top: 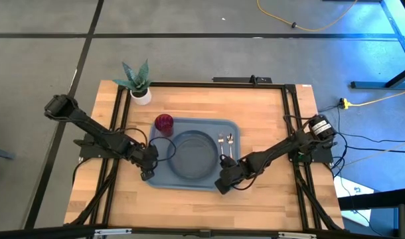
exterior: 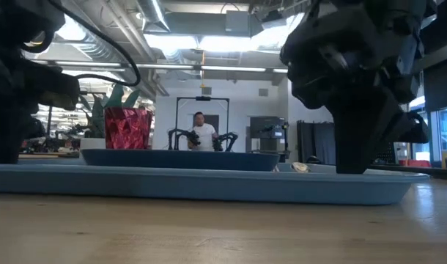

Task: Pick and place plate/cup/fork/spoon on tray
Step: Adjust the blue tray

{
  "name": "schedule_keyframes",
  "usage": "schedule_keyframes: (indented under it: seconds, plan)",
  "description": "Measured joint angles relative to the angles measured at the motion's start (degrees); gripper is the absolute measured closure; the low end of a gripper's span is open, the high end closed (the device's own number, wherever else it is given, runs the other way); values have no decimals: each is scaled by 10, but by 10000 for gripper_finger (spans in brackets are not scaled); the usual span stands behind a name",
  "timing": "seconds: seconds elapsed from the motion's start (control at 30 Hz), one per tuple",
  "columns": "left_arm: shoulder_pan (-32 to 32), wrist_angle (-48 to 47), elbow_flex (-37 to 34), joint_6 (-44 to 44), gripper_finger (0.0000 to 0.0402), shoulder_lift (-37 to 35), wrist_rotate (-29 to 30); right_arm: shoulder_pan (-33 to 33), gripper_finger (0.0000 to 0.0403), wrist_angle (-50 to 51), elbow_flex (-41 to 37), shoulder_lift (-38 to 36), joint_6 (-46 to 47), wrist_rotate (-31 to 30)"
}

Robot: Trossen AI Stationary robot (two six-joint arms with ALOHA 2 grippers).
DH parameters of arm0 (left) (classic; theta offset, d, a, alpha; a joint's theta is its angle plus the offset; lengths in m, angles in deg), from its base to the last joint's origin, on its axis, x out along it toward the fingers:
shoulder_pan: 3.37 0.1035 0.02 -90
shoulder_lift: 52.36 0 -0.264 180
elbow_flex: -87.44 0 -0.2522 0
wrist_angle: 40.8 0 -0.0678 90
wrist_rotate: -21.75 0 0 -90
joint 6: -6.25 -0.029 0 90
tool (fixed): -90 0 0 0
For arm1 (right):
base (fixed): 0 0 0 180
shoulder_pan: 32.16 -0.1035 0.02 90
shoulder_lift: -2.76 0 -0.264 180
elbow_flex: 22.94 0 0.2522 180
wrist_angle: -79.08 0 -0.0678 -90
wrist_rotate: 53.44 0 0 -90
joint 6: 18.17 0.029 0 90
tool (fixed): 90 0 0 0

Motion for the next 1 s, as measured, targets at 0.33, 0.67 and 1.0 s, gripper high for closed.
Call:
schedule_keyframes:
  seconds: [0.33, 0.67, 1.0]
  plan:
    - [2, 62, -24, -10, 401, 1, 4, 0, 399, 14, 2, 21, 7, 6]
    - [36, 100, -26, -26, 401, 3, -6, 0, 399, 48, 3, 20, 12, 5]
    - [68, 127, -26, -54, 401, 7, 3, 0, 399, 100, 3, 21, 19, -6]
